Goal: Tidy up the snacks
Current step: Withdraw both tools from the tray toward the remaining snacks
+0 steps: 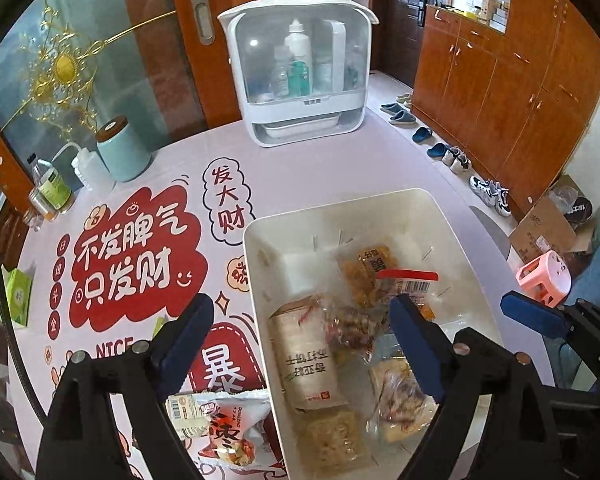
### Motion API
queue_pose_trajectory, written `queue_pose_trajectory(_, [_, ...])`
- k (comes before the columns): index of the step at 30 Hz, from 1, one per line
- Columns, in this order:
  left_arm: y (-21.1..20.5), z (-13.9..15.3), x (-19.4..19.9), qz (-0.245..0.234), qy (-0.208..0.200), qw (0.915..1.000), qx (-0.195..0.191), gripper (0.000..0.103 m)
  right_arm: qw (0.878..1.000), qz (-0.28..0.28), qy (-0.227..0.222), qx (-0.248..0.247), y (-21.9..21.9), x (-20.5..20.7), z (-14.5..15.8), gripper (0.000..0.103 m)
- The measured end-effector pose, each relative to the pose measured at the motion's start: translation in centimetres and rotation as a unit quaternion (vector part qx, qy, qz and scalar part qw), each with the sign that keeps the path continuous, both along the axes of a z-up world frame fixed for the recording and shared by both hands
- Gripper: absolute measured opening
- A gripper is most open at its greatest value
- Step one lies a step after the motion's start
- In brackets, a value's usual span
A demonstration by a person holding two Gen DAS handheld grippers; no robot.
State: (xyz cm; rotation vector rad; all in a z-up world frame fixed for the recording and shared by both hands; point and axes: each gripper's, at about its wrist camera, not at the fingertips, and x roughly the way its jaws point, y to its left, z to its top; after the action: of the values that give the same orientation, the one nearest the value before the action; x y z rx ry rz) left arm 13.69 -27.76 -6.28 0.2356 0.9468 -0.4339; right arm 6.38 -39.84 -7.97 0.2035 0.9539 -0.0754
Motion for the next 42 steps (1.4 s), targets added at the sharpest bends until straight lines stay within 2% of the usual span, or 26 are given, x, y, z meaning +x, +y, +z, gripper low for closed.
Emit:
queue_pose_trajectory(10, [1.5, -0.6, -0.5, 0.012, 0.016, 0.9998, 0.002, 0.089, 1.0, 0.0, 0.009, -0.002, 0.7, 0.0, -0.2, 0.053])
queue_pose_trajectory(27, [5.3, 0.0, -1.4, 0.016, 0.013, 0.9997, -0.011, 0.089, 1.0, 0.003, 0.012, -0.01, 3.1, -0.2, -0.1, 0.053])
queue_pose_trajectory(36, [10.7, 0.5, -1.6, 0.032, -0.004, 0.9995, -0.006, 0.089, 1.0, -0.001, 0.011, -0.013, 6.3, -0.1, 0.3, 0.053])
queue_pose_trajectory(42, [16.4, 0.3, -0.9, 0.057, -0.009, 0.9983, 0.001, 0.089, 1.0, 0.003, 0.012, -0.014, 9.4, 0.4, 0.3, 0.053])
